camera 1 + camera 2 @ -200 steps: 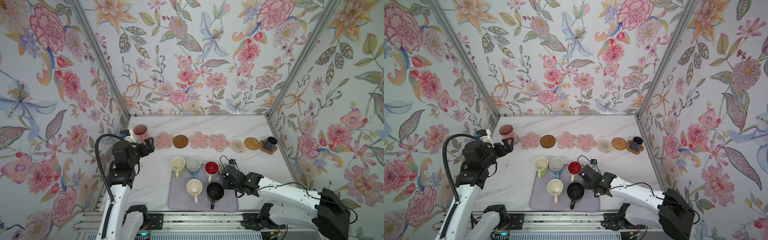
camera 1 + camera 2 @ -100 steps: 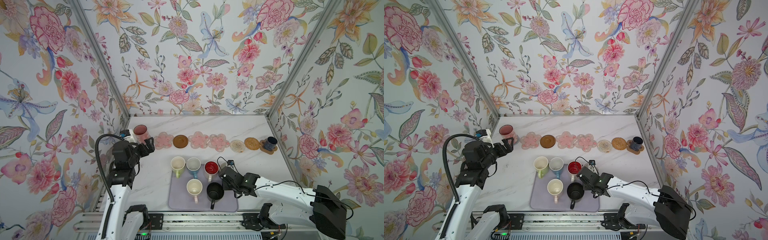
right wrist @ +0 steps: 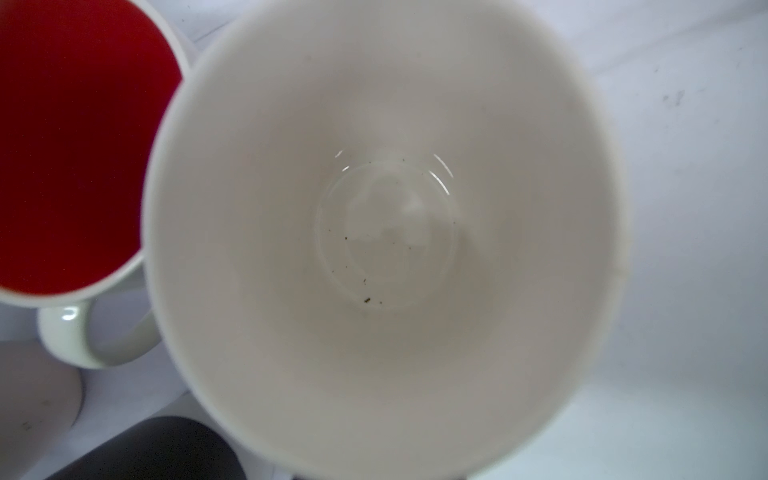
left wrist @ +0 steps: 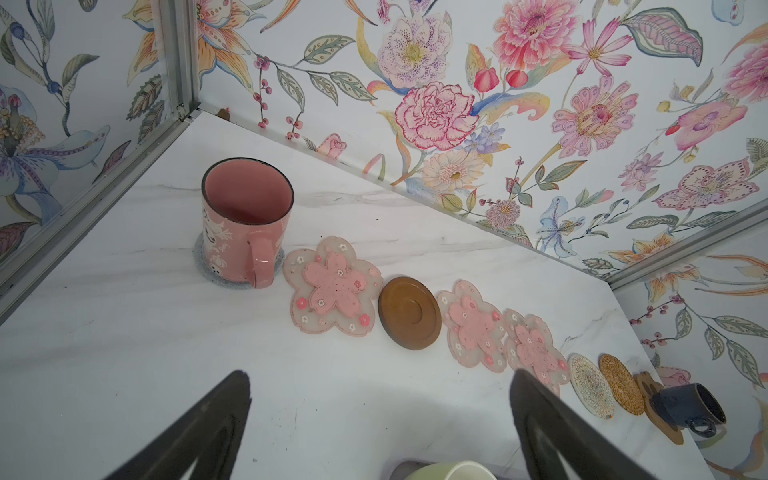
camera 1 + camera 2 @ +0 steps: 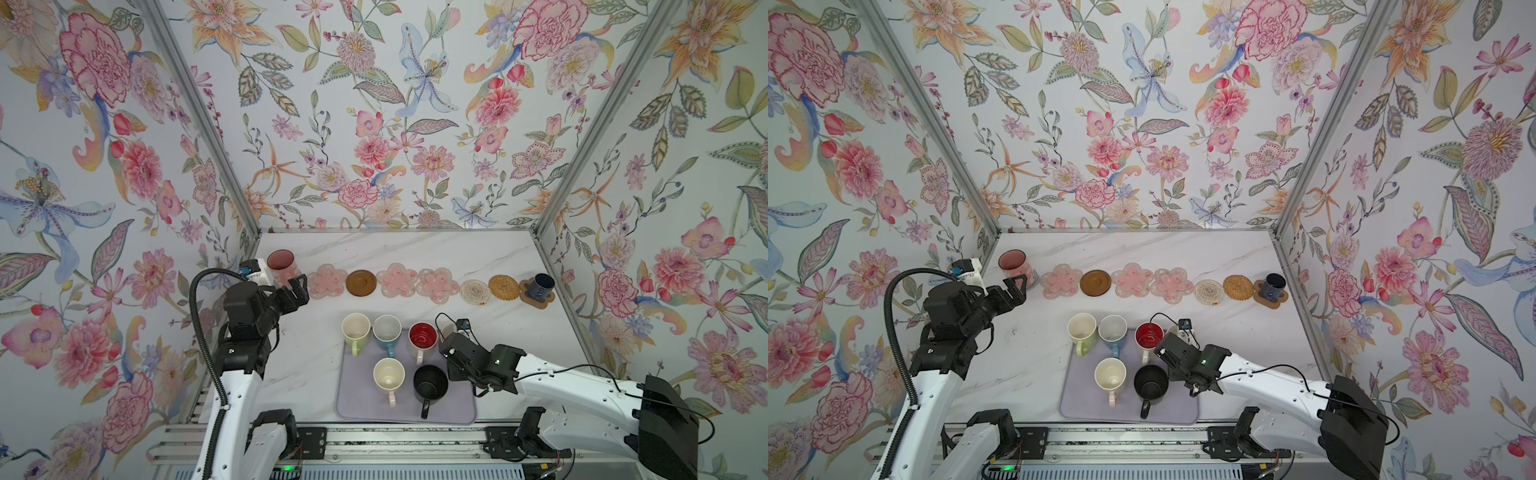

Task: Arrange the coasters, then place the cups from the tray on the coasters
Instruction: 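Close the right gripper on the lavender mug's rim and lift it, then carry the lavender mug with the right gripper toward the woven coasters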

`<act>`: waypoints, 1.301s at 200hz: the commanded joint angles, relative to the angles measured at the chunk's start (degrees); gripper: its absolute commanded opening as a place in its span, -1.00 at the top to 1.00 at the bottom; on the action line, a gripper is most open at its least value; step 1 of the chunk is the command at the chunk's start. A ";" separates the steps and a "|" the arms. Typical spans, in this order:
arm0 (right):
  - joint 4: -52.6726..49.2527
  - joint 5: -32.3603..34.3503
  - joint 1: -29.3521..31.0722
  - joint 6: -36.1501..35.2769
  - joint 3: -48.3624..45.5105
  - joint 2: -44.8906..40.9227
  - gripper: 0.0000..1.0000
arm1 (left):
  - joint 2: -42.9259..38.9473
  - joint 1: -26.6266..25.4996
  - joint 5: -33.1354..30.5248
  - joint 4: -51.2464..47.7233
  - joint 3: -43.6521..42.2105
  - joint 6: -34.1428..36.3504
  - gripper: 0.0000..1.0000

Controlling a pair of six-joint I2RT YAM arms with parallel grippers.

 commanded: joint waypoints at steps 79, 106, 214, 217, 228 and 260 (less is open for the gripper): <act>-8.24 1.05 -14.70 -5.00 1.82 -16.05 1.00 | -1.17 0.39 1.03 1.03 -1.09 -0.50 -0.98; -7.95 -1.50 -23.66 -10.90 3.02 -16.65 1.00 | -1.37 0.38 0.85 1.00 -1.10 -0.50 -0.98; 8.31 -10.16 -49.61 -27.16 16.19 5.43 1.00 | -1.44 0.38 0.92 1.22 -1.27 -0.59 -0.98; 8.62 -10.29 -49.89 -27.36 16.55 6.04 1.00 | -1.44 0.43 0.90 1.20 -1.27 -0.59 -0.98; 10.08 -10.06 -50.69 -28.14 17.76 8.20 1.00 | -1.52 0.36 0.91 1.27 -1.27 -0.59 -0.98; 12.94 -10.34 -52.79 -29.57 21.02 14.21 1.00 | -1.30 0.39 1.01 1.49 -1.23 -0.59 -0.98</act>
